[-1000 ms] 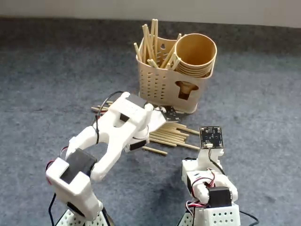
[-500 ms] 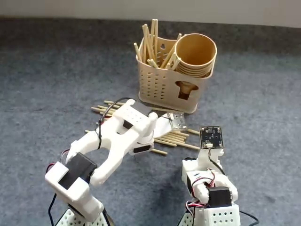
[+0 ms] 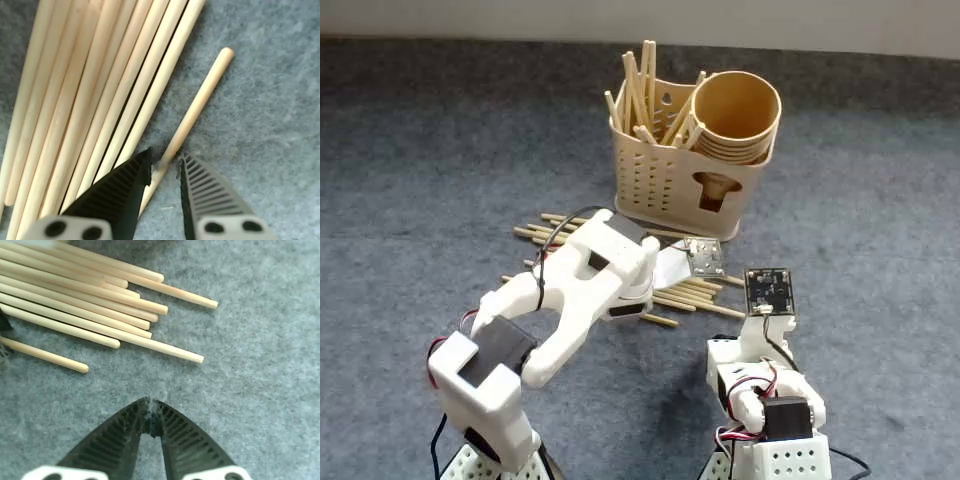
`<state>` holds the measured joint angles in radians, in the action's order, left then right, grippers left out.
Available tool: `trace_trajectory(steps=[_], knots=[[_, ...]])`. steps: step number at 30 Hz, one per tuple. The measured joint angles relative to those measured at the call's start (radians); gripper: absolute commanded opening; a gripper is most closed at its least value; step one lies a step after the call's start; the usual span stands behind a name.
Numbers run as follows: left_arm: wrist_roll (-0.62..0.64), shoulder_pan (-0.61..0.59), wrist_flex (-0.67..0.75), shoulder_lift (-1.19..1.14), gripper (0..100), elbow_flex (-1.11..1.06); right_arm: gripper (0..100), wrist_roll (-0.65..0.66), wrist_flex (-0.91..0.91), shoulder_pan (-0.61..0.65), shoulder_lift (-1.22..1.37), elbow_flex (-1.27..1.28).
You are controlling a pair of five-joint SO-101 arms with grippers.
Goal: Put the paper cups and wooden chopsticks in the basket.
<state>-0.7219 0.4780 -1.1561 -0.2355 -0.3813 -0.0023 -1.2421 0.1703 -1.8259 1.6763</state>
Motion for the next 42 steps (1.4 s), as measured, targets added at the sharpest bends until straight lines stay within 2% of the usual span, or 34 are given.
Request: trace_trajectory(steps=[6, 9, 24, 27, 37, 42], knots=[[0.000, 0.015, -0.147, -0.140, 2, 0.178, 0.5, 0.000, 0.000, 0.000, 0.000, 0.000], [-0.002, 0.031, -0.198, -0.186, 1, 0.232, 0.5, 0.000, 0.000, 0.000, 0.000, 0.000], [0.000, 0.031, -0.206, -0.193, 1, 0.239, 0.5, 0.000, 0.000, 0.000, 0.000, 0.000], [-0.005, 0.031, -0.193, -0.157, 1, 0.193, 0.5, 0.000, 0.000, 0.000, 0.000, 0.000], [-0.009, 0.026, 0.018, 0.103, 1, -0.149, 0.5, 0.000, 0.000, 0.000, 0.000, 0.000], [-0.009, 0.028, 0.061, 0.181, 1, -0.235, 0.5, 0.000, 0.000, 0.000, 0.000, 0.000]])
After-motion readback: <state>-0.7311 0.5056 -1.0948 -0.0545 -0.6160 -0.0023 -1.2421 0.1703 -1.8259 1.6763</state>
